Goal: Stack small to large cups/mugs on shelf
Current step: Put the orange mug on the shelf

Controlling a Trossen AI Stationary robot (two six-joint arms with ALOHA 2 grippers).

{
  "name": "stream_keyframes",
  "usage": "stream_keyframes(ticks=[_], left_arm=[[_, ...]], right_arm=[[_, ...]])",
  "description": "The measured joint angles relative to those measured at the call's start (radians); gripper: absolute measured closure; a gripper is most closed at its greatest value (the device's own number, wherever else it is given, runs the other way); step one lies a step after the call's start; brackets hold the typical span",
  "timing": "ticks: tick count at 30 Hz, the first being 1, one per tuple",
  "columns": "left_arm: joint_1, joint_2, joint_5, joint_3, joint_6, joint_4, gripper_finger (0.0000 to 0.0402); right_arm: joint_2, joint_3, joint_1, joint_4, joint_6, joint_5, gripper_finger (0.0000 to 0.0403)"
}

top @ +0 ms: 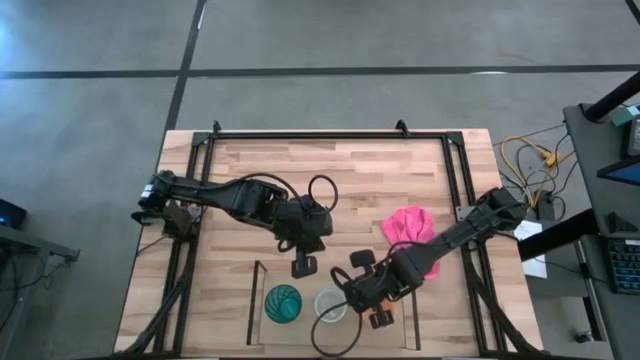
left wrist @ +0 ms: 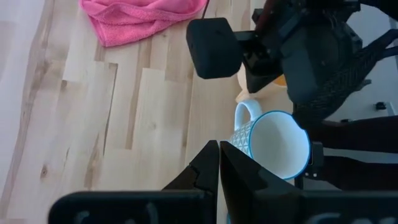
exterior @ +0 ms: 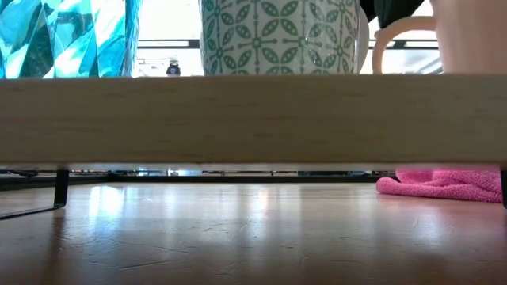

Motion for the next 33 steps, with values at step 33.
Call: stream_keyframes(ticks=[33], left_arm=[[0.004, 0.000, -0.003, 0.000, -0.003, 0.001, 0.0402]], right_arm=[[-0.031, 0.014, 0.004, 0.027, -0.006, -0.056, 0.0394]])
